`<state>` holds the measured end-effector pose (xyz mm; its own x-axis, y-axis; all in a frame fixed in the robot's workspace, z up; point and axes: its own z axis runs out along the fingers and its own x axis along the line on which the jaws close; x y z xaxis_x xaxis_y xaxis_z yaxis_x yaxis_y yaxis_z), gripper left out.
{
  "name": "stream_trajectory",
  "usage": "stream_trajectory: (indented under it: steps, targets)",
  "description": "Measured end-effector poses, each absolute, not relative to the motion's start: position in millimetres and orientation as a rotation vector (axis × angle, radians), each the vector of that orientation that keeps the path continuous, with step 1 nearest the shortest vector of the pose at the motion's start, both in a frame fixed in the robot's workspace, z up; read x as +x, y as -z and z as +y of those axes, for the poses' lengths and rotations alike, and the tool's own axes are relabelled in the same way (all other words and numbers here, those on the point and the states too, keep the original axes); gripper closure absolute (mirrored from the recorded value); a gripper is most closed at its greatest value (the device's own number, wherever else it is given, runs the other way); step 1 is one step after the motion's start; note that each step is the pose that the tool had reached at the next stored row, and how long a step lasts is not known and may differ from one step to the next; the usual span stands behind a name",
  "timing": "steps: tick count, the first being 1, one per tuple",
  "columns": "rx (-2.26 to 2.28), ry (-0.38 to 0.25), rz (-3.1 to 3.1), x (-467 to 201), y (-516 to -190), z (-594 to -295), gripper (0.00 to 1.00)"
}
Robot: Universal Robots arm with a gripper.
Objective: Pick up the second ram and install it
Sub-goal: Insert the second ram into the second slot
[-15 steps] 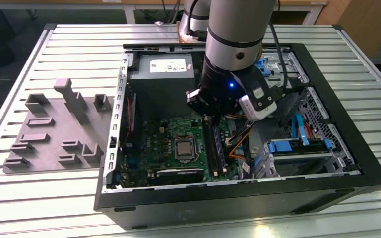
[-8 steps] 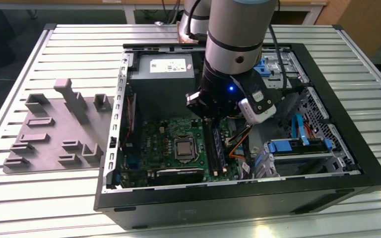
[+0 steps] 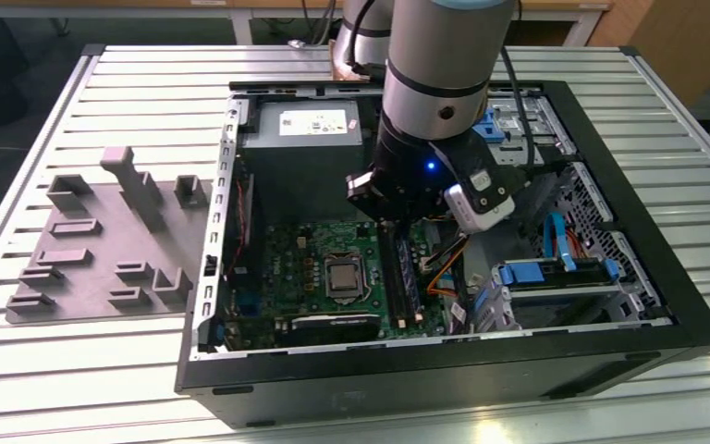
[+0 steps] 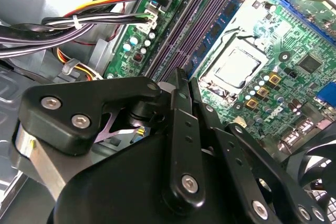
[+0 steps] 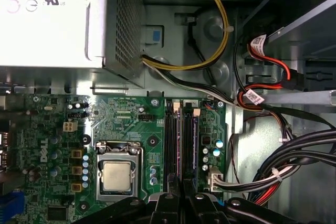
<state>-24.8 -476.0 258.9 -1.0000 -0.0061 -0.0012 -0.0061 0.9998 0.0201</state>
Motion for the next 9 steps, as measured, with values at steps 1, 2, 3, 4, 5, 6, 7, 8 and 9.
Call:
stream_trajectory:
  steps: [1,2,3,4,5,6,7,8,9]
  targets:
    - [-0.009,-0.032,3.140,-24.7,-258.5,-476.0,0.86]
    - [-0.009,-0.032,3.140,-24.5,-257.9,-475.9,0.86]
    - [-0.008,-0.031,3.140,-24.4,-257.0,-476.0,0.86]
    - [-0.008,-0.032,3.140,-24.4,-256.1,-476.0,0.86]
    - [-0.008,-0.031,3.140,-24.3,-255.4,-476.3,0.86]
    - [-0.008,-0.031,3.140,-24.3,-255.0,-476.9,0.86]
    - [-0.008,-0.031,3.140,-24.3,-254.6,-477.5,0.86]
    - [-0.007,-0.031,3.140,-24.3,-254.2,-478.2,0.86]
    - [-0.005,-0.031,3.140,-24.3,-253.6,-478.8,0.86]
